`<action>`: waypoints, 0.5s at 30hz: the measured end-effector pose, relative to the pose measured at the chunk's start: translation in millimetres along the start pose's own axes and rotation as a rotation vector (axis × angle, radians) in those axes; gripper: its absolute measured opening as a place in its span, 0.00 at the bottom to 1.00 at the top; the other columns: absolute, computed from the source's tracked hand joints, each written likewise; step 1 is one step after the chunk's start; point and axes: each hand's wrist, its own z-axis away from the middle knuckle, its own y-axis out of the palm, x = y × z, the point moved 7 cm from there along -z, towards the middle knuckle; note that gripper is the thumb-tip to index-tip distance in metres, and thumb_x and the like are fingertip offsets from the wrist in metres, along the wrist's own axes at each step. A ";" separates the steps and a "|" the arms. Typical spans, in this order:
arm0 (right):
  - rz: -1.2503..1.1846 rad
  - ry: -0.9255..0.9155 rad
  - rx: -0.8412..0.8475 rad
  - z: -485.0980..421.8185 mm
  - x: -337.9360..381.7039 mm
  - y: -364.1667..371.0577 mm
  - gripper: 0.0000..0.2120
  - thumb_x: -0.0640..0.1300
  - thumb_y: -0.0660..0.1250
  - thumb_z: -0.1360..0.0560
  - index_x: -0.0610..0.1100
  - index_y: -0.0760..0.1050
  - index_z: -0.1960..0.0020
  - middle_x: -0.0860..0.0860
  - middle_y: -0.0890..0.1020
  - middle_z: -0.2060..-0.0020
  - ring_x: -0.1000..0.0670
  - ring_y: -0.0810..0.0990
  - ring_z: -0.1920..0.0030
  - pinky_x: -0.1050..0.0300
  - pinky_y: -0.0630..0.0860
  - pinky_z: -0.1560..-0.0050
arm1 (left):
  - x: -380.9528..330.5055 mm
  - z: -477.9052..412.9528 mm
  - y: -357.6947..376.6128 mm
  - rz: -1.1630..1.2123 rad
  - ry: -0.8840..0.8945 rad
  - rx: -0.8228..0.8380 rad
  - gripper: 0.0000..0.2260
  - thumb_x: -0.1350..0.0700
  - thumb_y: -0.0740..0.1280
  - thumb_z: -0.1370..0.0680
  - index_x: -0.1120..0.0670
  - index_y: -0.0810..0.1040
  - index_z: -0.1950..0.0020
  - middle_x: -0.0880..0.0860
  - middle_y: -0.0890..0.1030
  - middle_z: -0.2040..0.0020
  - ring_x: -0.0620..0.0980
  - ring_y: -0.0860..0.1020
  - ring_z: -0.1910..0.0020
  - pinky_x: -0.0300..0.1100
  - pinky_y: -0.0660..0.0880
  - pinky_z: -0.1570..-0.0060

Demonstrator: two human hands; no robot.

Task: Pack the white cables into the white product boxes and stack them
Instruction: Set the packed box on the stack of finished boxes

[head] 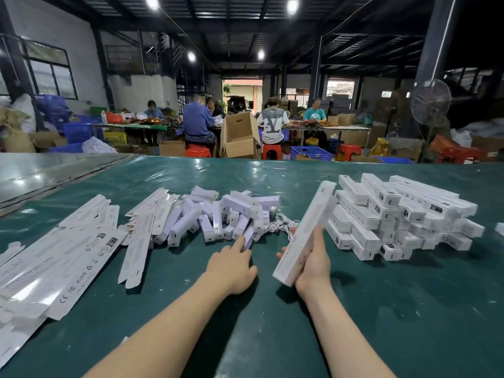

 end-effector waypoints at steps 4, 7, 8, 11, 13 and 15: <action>0.443 -0.306 -0.039 8.1 14.2 6.5 0.08 0.47 0.62 0.22 0.43 0.73 0.56 0.46 0.72 0.61 0.53 0.73 0.68 0.55 0.77 0.66 | 2.1 5.4 -12.4 0.023 -0.077 -0.176 0.17 0.48 0.55 0.20 0.59 0.71 0.40 0.54 0.67 0.35 0.56 0.69 0.40 0.48 0.70 0.46; 0.848 -0.757 -0.142 26.5 34.1 13.4 0.11 0.46 0.69 0.27 0.40 0.75 0.49 0.52 0.68 0.55 0.55 0.69 0.64 0.61 0.63 0.63 | 8.3 17.1 -19.4 0.026 -0.091 -0.277 0.13 0.49 0.60 0.22 0.56 0.70 0.42 0.52 0.68 0.39 0.54 0.68 0.40 0.45 0.69 0.49; 0.903 -0.805 -0.143 31.0 35.6 15.5 0.14 0.48 0.68 0.27 0.41 0.75 0.46 0.51 0.69 0.53 0.55 0.68 0.63 0.61 0.61 0.64 | 12.5 22.6 -20.6 0.059 -0.098 -0.319 0.10 0.50 0.60 0.22 0.55 0.70 0.45 0.51 0.69 0.41 0.54 0.69 0.42 0.44 0.69 0.51; 1.079 -0.800 -0.096 33.4 31.2 21.3 0.25 0.59 0.60 0.25 0.42 0.73 0.39 0.47 0.74 0.47 0.48 0.73 0.51 0.57 0.64 0.60 | 29.9 44.3 -19.7 0.201 -0.123 -0.440 0.04 0.54 0.60 0.23 0.52 0.65 0.52 0.51 0.72 0.47 0.54 0.73 0.51 0.44 0.68 0.57; 1.276 -0.780 -0.044 33.5 26.8 26.3 0.32 0.68 0.50 0.26 0.44 0.74 0.40 0.49 0.77 0.49 0.47 0.73 0.46 0.56 0.64 0.56 | 44.7 56.2 -14.4 0.289 -0.162 -0.490 0.08 0.51 0.62 0.23 0.51 0.67 0.48 0.49 0.72 0.48 0.54 0.74 0.52 0.44 0.68 0.55; 1.517 -0.750 0.029 30.5 17.2 31.5 0.26 0.66 0.51 0.25 0.48 0.75 0.44 0.52 0.77 0.51 0.49 0.72 0.46 0.56 0.65 0.57 | 61.1 65.9 -9.5 0.330 -0.236 -0.523 0.10 0.49 0.63 0.24 0.51 0.70 0.45 0.48 0.75 0.49 0.51 0.75 0.51 0.42 0.67 0.54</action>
